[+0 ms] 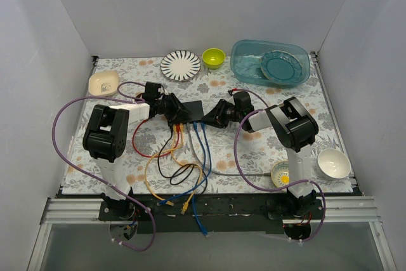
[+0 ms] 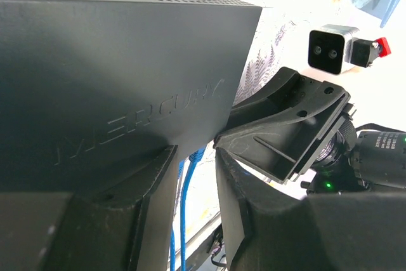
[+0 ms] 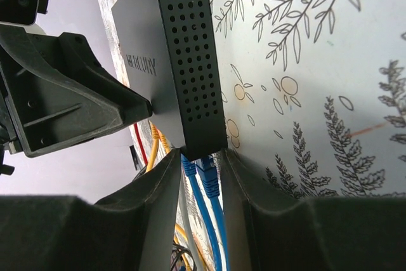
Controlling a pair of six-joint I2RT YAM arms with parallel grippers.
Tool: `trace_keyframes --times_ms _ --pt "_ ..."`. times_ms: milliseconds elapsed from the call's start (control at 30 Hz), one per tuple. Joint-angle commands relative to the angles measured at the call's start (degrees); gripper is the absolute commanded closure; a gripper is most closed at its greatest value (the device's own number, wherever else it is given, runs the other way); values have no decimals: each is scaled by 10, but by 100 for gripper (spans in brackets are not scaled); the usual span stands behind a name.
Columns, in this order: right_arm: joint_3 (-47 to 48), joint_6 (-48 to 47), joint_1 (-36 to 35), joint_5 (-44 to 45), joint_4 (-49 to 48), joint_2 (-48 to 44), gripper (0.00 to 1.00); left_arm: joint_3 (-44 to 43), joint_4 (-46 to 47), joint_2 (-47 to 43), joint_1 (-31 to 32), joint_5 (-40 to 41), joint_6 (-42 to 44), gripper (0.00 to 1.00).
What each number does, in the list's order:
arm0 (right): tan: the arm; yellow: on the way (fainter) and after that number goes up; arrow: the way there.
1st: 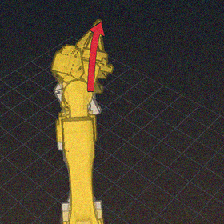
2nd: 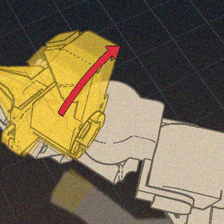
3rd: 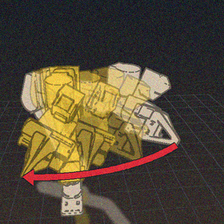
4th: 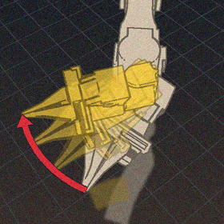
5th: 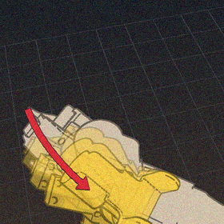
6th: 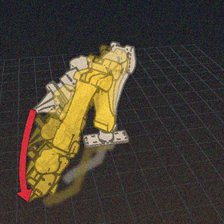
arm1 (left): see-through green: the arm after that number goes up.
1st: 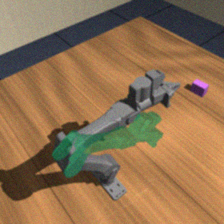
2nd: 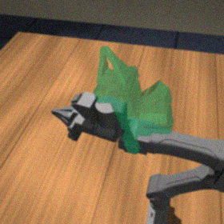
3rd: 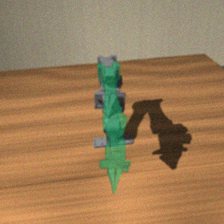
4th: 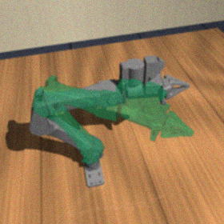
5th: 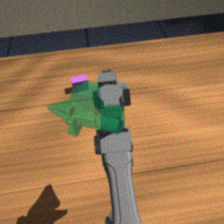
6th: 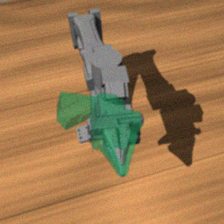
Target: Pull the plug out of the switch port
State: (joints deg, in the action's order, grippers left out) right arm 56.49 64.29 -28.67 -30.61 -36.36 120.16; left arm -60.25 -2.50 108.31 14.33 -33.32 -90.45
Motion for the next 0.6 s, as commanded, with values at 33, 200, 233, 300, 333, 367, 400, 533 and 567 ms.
trace_keyframes --times_ms 33,200,233,300,333,367,400,533,567 --pt "12 -33 -7 7 45 26 58 3 -18 -8 8 12 7 69" --pt "-3 -44 -13 4 60 19 53 0 -17 -6 8 13 7 69" --pt "-7 -42 -13 3 60 18 53 -1 -18 -5 8 13 6 69" --pt "-16 -37 -16 0 56 16 53 -1 -17 -5 8 13 7 69" --pt "-18 -32 -17 0 53 15 53 -3 -17 -4 8 13 7 69" --pt "-21 -30 -17 -1 53 16 53 -3 -17 -4 8 13 7 69" --pt "-23 -27 -17 -2 48 15 53 -3 -17 -4 8 13 7 69" --pt "-45 -16 -21 -5 42 9 54 -2 -18 -5 8 12 5 69" --pt "-52 -15 -21 0 43 1 54 -2 -17 -6 9 12 5 69"
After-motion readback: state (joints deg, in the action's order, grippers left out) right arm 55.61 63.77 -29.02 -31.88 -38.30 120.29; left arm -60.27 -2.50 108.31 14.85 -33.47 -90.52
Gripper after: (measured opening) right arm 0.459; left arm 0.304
